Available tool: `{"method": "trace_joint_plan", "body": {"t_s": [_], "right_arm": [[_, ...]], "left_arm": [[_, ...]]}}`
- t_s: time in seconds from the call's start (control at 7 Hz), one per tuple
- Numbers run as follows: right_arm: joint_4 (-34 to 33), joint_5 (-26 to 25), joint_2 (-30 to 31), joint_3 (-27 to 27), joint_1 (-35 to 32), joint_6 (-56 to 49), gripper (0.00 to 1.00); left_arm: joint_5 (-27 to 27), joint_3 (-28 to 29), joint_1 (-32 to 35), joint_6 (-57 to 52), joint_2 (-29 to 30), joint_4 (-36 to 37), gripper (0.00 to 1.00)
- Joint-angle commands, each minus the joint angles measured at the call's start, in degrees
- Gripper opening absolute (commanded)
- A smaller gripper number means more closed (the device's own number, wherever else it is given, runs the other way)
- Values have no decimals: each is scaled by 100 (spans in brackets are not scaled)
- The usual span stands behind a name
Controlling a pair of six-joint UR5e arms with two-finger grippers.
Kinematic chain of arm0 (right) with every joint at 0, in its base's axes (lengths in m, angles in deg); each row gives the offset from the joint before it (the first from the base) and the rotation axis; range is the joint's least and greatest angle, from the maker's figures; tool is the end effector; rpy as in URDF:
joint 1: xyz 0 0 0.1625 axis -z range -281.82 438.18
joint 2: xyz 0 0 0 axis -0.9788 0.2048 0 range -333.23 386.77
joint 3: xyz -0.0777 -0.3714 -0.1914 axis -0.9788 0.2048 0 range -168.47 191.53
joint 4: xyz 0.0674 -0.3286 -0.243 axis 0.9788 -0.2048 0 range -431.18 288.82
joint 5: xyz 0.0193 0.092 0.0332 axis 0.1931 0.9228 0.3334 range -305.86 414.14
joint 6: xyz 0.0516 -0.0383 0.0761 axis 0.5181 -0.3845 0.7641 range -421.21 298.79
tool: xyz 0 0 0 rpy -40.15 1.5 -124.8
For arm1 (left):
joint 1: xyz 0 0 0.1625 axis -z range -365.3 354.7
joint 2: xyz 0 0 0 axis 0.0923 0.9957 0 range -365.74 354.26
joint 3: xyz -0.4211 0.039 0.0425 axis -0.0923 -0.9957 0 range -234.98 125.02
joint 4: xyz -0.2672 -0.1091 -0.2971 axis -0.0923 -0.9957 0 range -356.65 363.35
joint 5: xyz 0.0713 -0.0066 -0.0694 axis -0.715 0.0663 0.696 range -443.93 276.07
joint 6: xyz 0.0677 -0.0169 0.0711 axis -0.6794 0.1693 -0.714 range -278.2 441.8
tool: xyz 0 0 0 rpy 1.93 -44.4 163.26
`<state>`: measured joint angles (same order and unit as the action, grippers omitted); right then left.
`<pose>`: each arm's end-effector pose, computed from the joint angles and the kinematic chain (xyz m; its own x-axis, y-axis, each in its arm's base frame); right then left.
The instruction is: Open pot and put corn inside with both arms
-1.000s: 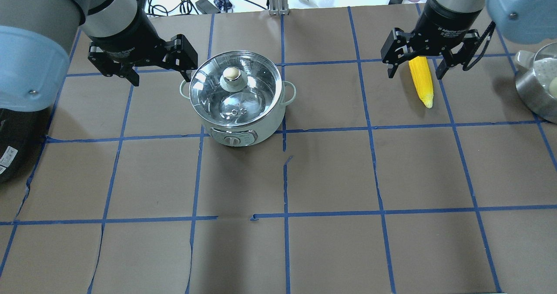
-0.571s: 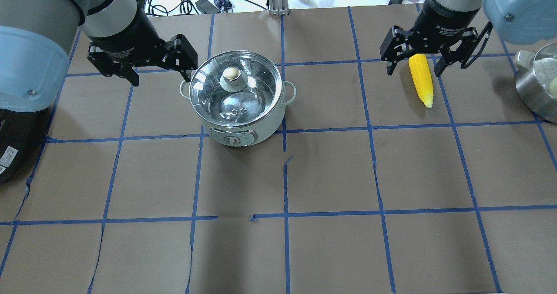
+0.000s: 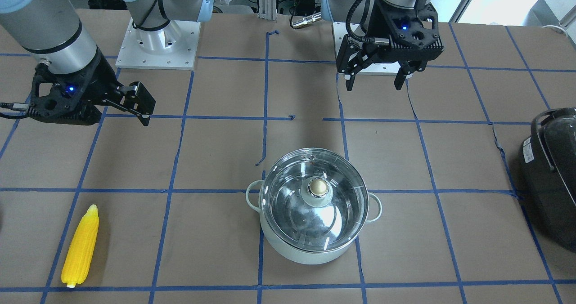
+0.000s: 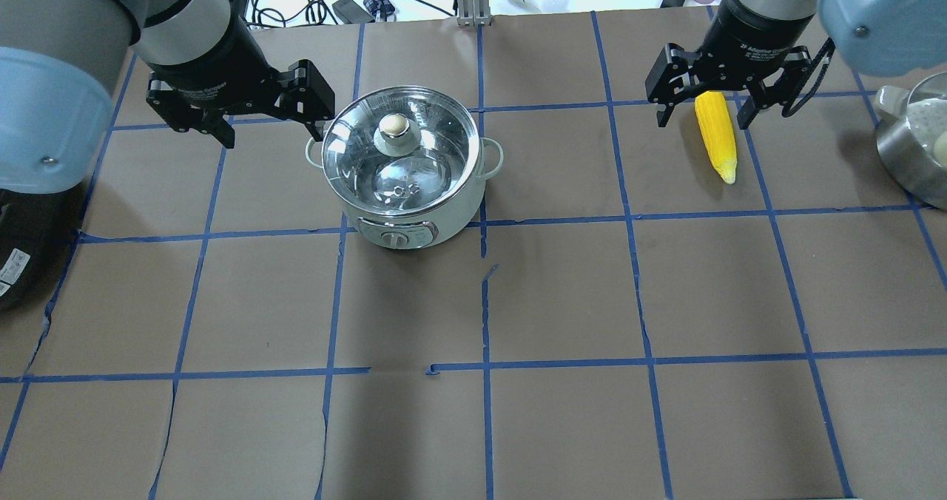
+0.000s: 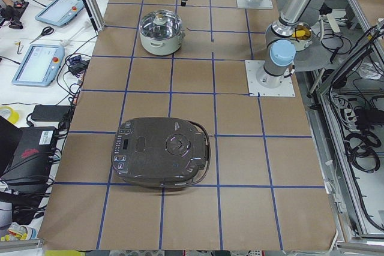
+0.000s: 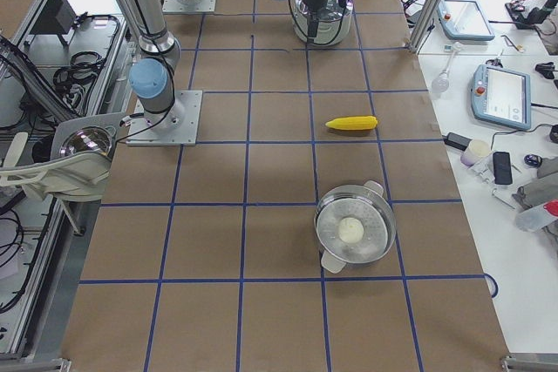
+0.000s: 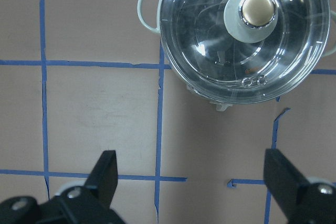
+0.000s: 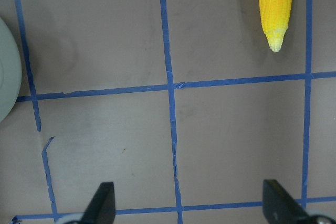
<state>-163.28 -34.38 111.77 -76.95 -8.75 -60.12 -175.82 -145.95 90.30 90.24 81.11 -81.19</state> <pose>0.1076 -0.5323 0.4603 -0.9970 0.0731 -0.0254 0.0725 0.9971 0.0244 -0.1762 -0.4657 0.5165 -0.9985 -0.0526 -0.0128 -0.0503 0.9894 -0.1366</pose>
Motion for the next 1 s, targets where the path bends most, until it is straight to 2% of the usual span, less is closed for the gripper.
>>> {"method": "trace_joint_plan", "body": {"t_s": [0.0,0.86], "right_arm": [[-10,-7,-1,-3,1,41,100],[25,-7,-10,-21,1,-12,100]], "left_arm": [[5,0,-6,0,-1,-18,100],[5,0,-6,0,-1,-18,100]]}}
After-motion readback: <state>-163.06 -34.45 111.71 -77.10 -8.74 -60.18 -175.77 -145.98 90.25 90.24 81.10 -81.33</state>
